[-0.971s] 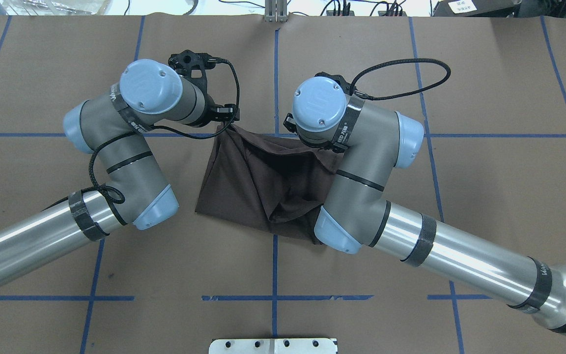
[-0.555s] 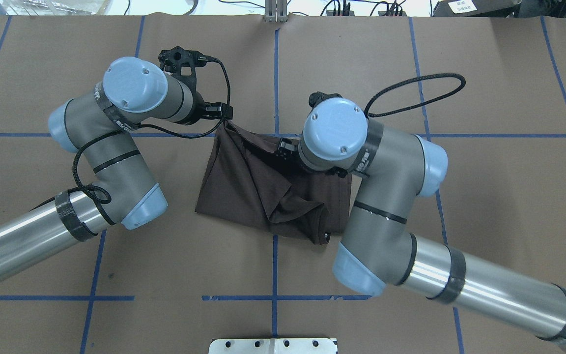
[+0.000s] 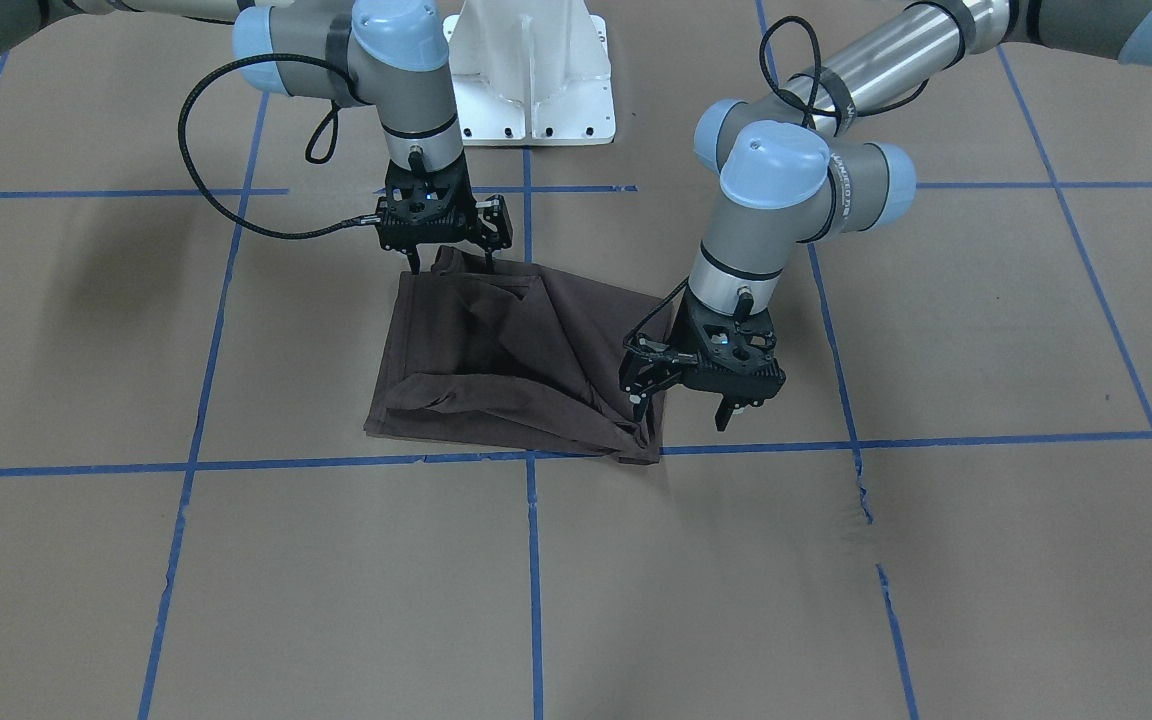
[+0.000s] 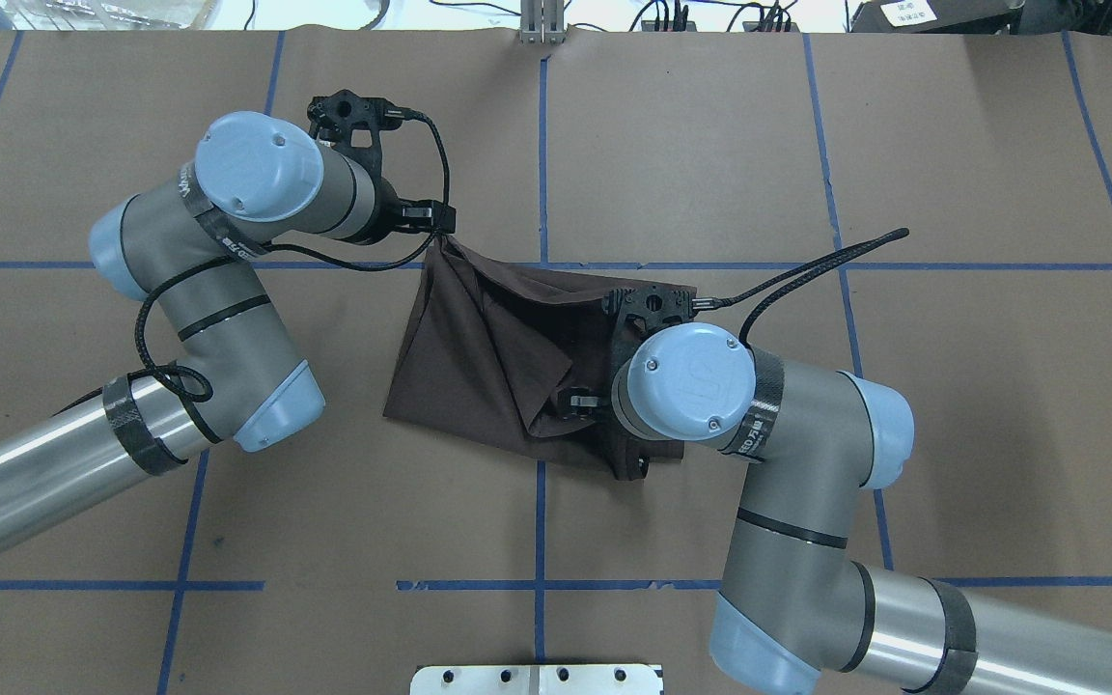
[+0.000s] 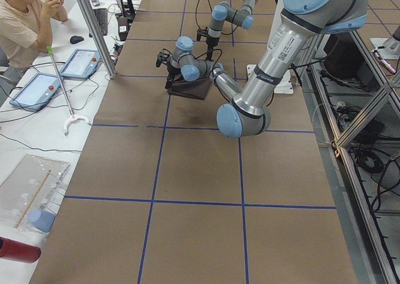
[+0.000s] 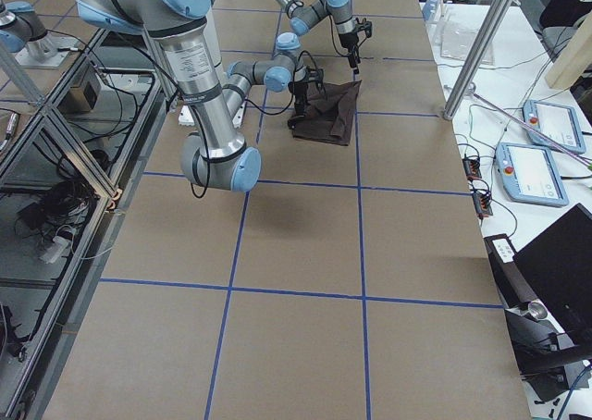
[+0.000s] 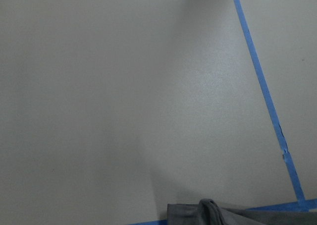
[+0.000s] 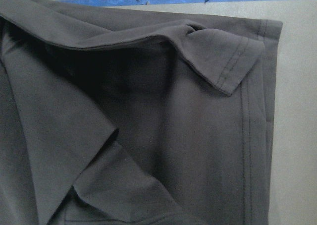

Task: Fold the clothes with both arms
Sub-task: 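Lower the held edge onto the far half with both grippers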

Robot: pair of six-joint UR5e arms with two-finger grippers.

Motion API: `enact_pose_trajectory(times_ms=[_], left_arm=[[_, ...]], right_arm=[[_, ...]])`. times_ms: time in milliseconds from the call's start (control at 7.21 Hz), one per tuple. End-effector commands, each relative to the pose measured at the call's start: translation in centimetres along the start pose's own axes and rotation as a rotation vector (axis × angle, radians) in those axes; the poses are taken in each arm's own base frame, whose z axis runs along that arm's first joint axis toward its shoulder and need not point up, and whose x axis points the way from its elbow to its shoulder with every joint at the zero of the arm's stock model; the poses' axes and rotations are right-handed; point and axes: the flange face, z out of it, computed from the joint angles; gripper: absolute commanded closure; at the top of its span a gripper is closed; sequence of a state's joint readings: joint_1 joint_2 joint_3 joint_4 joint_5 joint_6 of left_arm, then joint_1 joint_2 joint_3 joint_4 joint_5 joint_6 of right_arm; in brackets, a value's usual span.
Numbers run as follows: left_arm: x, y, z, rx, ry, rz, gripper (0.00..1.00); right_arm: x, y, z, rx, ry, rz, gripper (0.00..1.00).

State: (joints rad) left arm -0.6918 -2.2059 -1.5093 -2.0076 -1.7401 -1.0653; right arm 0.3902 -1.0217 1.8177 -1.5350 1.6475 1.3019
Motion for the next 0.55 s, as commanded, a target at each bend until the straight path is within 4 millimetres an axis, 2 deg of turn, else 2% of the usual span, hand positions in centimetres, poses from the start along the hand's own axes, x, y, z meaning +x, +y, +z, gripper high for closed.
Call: enact_pose_trajectory(times_ms=[0, 139, 277, 416], left_arm=[[-0.46, 0.31, -0.32, 0.001, 0.001, -0.007, 0.0], [-1.14, 0.84, -0.47, -0.001, -0.001, -0.006, 0.0], [-1.11, 0.86, -0.64, 0.0, 0.002, -0.006, 0.0], [-1.07, 0.85, -0.71, 0.001, 0.003, -0.006, 0.0]], right_arm=[[0.47, -0.04, 0.72, 0.001, 0.016, -0.056, 0.0], [0.46, 0.04, 0.82, 0.0, 0.018, -0.052, 0.08], [0.59, 0.06, 1.04, -0.001, 0.024, -0.05, 0.48], [0.57, 0.16, 1.14, -0.004, 0.025, -0.053, 0.68]])
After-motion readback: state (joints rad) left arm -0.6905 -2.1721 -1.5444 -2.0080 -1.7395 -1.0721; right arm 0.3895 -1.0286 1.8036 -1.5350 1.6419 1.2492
